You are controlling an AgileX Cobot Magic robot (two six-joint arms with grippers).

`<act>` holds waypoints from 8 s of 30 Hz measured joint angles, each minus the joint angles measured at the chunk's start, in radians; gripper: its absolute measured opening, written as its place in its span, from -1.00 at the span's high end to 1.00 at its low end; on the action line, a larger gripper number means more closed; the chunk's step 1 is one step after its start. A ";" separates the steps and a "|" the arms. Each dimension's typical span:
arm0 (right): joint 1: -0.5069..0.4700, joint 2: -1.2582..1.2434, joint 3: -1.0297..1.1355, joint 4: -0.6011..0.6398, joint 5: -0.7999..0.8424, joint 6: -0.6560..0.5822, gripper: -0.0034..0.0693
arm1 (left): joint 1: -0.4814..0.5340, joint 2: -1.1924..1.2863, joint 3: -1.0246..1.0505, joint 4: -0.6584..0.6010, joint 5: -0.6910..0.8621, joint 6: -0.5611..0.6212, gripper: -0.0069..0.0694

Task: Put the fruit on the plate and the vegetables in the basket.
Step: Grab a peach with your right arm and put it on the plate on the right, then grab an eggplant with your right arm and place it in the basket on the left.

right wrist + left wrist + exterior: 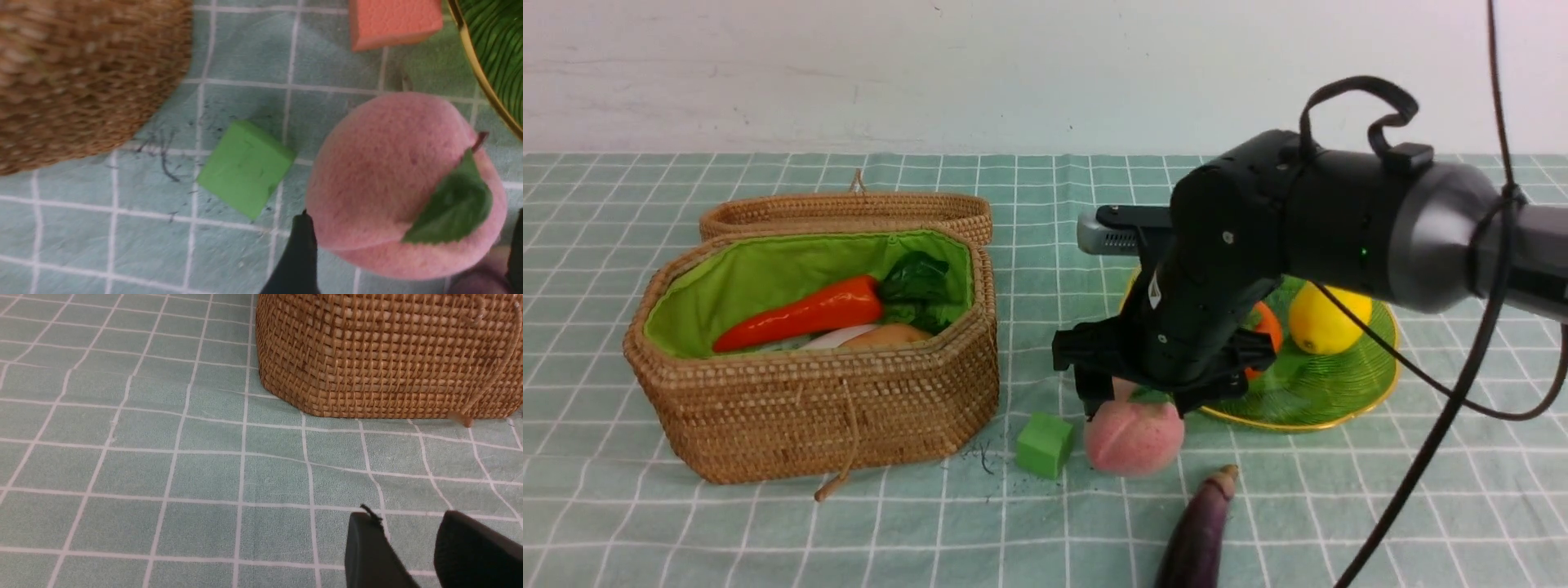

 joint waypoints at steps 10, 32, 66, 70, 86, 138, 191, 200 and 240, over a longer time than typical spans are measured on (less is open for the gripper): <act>-0.002 0.065 -0.008 -0.040 -0.028 0.023 -0.80 | 0.000 0.000 0.000 0.000 0.000 0.000 0.19; -0.010 0.074 -0.019 -0.007 -0.016 -0.056 -0.69 | 0.000 0.000 0.000 0.000 0.000 0.000 0.19; -0.010 0.022 -0.015 0.059 0.047 -0.120 0.89 | 0.000 0.000 0.000 0.000 0.000 0.000 0.19; -0.010 0.019 -0.015 0.059 0.056 -0.131 0.71 | 0.000 0.000 0.000 0.000 0.000 0.000 0.19; -0.008 -0.074 -0.133 0.059 0.234 -0.572 -0.94 | 0.000 0.000 0.000 0.000 0.000 0.000 0.19; 0.076 0.164 -0.166 -0.187 0.162 -1.529 -0.71 | 0.000 0.000 0.000 0.000 0.000 0.000 0.19; -0.369 0.272 -0.229 0.038 -0.413 -0.691 -0.79 | 0.000 0.000 0.000 0.000 0.000 0.000 0.19; -0.369 0.241 -0.229 0.034 -0.339 -0.615 -0.92 | 0.000 0.000 0.000 0.000 0.000 0.000 0.19; 0.108 -0.238 0.367 -0.129 0.003 0.553 -0.55 | 0.000 0.000 0.000 0.000 0.000 0.000 0.19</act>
